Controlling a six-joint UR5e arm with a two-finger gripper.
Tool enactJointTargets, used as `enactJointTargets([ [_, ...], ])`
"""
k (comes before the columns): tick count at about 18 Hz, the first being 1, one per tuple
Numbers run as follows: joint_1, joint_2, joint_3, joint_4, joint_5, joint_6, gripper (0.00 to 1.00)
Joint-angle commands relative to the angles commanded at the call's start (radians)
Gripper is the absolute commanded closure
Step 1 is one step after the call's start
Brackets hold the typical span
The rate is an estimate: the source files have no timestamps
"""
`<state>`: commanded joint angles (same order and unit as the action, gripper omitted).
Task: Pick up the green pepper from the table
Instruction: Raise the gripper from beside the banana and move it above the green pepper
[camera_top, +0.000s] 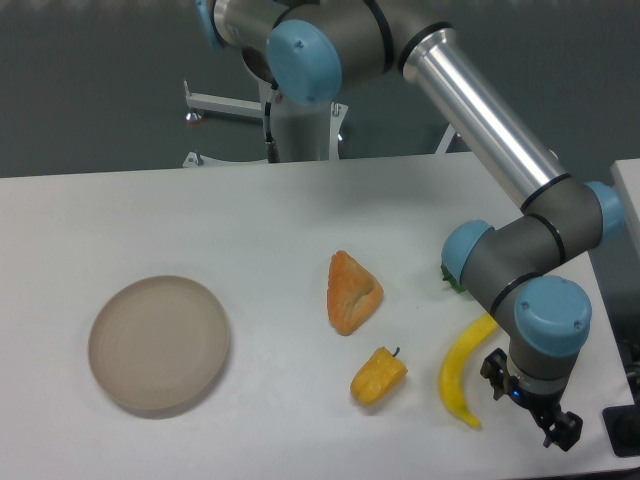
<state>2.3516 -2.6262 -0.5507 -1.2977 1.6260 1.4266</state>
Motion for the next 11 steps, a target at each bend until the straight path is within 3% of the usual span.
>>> enactJointTargets([
  [7,0.000,0.055,-0.026,-0.012,-0.006,0.003,0.00],
  [11,0.002,0.135,-0.112,-0.043,-0.011,0.006,0.00],
])
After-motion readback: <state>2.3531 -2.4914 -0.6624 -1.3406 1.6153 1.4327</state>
